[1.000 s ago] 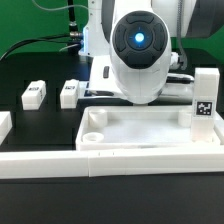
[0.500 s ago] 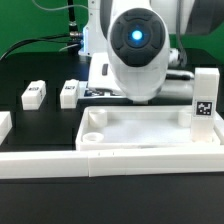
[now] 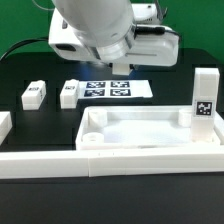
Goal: Assemble desk
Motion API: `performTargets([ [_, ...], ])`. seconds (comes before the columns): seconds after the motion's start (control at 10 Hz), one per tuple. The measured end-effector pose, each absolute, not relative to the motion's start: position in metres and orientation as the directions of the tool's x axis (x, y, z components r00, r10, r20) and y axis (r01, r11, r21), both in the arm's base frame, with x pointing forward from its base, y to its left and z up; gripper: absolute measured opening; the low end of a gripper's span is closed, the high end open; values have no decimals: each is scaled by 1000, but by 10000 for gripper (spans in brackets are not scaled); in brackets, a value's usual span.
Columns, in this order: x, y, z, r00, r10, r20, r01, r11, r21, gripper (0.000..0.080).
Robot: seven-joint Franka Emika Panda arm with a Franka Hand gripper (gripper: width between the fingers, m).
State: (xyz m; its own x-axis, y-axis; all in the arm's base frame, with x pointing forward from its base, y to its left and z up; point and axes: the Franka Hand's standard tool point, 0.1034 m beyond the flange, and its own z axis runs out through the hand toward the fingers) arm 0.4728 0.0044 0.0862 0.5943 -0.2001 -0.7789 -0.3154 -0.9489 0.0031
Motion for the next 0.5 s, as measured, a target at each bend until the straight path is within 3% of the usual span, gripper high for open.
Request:
performTargets([
  [0.1, 483, 5, 81, 655, -215, -724, -313, -950, -2, 288],
  [0.3, 488, 8, 86, 759, -240, -605, -318, -948, -23, 288],
  [0.4, 500, 11, 107, 758, -278, -590, -379, -924, -51, 288],
  [0.5, 529, 2, 128, 806, -324, -496, -423, -900, -99, 288],
])
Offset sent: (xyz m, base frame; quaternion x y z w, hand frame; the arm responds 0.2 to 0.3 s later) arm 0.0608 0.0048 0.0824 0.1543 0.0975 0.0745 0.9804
